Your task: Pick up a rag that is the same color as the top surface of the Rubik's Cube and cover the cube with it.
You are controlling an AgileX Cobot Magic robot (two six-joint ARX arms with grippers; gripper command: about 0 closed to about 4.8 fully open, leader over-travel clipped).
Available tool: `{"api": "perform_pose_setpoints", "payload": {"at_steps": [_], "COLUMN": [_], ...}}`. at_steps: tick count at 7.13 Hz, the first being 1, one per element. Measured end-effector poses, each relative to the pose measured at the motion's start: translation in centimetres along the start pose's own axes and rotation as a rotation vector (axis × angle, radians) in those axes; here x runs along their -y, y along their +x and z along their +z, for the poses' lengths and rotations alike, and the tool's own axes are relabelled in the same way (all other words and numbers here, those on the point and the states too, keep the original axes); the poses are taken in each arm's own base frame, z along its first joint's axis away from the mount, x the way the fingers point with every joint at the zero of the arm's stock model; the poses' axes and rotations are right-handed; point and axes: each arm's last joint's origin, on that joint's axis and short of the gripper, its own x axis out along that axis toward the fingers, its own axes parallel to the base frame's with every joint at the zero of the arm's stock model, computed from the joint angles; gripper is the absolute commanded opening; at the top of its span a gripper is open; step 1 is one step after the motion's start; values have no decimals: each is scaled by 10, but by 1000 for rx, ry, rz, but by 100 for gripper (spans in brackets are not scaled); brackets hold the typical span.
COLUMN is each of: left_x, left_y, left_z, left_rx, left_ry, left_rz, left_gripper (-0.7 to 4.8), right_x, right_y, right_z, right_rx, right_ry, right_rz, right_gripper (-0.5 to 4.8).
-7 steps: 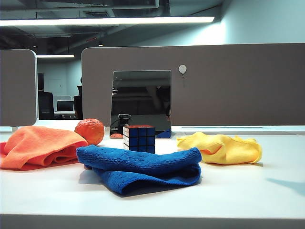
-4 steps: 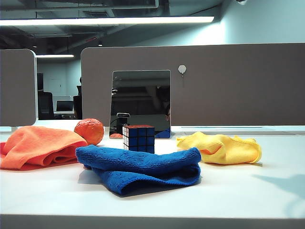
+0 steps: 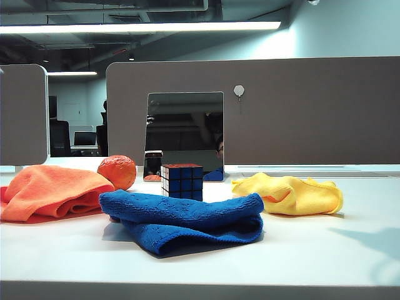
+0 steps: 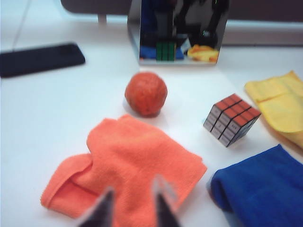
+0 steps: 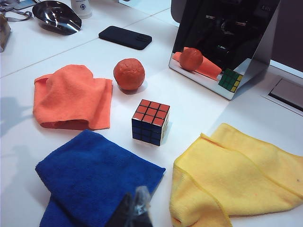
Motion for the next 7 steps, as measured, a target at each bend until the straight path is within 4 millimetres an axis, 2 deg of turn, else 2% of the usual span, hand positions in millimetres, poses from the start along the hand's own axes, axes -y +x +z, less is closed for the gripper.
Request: {"api": "perform_pose_setpoints", "payload": {"at_steps": [1, 2, 3, 4, 7], "left_x": [-7, -12, -27, -34, -44], "left_y": [21, 35, 75, 94, 123], "left_z": [-1, -3, -11, -23, -44], "left_rx": [-41, -59, -84, -133, -188], "left_ry": [-16, -23, -33, -53, -76], "left_rz": [-14, -31, -27, -27, -23], "left_gripper": [279, 279, 352, 405, 436], "right_x": [0, 0, 0, 0, 0], "right_y": [0, 0, 0, 0, 0], "right_z": [0, 0, 0, 0, 0], "right_rx": [0, 1, 0, -2, -2], "right_ry": [0, 0, 0, 0, 0], "right_rz": [0, 0, 0, 0, 1], "right_gripper": [-5, -5, -5, -5, -5]}}
